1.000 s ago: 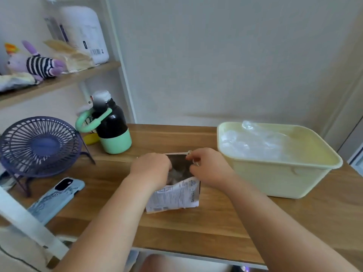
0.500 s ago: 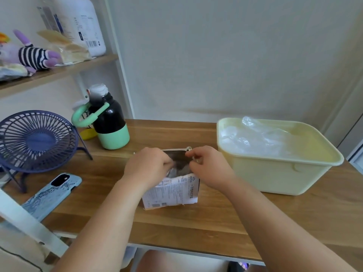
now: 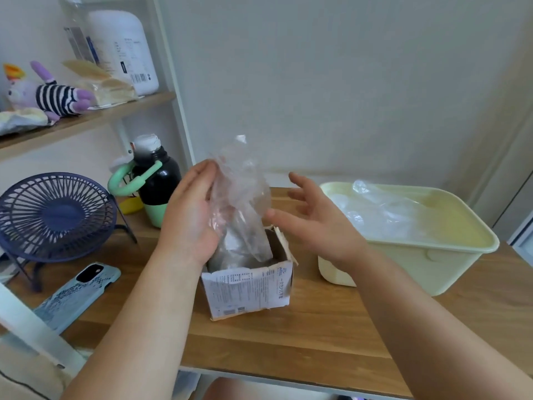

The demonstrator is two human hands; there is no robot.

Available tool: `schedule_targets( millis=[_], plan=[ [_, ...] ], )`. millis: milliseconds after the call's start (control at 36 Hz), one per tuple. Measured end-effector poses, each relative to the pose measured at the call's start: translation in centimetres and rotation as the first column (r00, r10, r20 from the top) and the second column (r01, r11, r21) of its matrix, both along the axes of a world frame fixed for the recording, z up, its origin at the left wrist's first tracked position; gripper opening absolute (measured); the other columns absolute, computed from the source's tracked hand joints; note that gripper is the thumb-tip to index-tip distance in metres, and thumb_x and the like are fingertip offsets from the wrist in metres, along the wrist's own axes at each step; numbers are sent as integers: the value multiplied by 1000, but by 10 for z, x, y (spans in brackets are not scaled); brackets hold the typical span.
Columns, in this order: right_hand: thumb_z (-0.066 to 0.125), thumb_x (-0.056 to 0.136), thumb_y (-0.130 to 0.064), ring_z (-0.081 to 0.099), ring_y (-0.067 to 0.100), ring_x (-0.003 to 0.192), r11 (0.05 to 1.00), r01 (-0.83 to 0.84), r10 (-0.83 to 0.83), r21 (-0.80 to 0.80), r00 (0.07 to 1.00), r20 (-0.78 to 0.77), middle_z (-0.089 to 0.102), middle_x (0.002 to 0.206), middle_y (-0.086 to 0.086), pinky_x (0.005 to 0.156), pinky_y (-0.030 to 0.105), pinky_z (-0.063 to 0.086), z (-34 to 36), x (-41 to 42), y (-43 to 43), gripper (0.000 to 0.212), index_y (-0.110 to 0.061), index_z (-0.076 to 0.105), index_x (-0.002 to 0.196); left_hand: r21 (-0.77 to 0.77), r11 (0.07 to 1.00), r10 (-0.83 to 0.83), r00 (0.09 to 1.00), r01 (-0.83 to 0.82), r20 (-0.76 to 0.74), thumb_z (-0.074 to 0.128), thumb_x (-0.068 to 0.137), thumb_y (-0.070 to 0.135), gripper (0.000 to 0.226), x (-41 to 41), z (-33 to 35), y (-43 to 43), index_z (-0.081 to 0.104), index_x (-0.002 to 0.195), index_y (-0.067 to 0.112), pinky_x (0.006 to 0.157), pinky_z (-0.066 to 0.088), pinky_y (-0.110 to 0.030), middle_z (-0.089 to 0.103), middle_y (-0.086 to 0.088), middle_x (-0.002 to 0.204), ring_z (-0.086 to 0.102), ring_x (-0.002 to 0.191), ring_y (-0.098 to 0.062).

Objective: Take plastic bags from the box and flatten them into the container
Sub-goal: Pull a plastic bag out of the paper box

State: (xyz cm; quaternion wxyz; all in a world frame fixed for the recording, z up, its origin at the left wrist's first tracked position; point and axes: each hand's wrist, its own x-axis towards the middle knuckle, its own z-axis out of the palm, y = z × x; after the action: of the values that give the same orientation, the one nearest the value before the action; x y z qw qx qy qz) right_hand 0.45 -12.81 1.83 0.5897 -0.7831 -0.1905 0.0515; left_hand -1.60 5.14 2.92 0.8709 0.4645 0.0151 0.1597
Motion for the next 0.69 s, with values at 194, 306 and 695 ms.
schedule_targets(
  millis=[194, 306, 695],
  plan=[
    [68, 86, -25, 65, 9, 74, 966, -118, 151, 230, 980, -132, 68, 86, -5, 66, 26, 47, 11, -5, -11, 22, -13, 65, 104, -49, 986, -156, 985, 160, 68, 55, 90, 24, 11, 7, 8, -38, 59, 92, 14, 63, 55, -25, 69, -3, 83, 68, 76, -15],
    [61, 90, -21, 60, 14, 63, 927, -109, 200, 360, 953, -226, 65, 78, 0, 59, 25, 48, 19, -10, -25, 16, -8, 62, 100, -126, 978, -164, 986, 165, 20, 66, 76, 27, 39, 13, 0, -51, 58, 111, 13, 82, 51, -36, 60, -12, 109, 63, 98, -24],
    [51, 85, 10, 48, 16, 56, 883, 159, -37, 441, 961, -272, 46, 66, 6, 60, 26, 53, 24, 16, -73, 21, -6, 55, 98, 435, 883, -132, 982, 179, -136, 86, 40, 68, 97, 11, -4, -81, 53, 116, 18, 97, 48, -37, 64, 3, 116, 61, 109, -21]
  ],
)
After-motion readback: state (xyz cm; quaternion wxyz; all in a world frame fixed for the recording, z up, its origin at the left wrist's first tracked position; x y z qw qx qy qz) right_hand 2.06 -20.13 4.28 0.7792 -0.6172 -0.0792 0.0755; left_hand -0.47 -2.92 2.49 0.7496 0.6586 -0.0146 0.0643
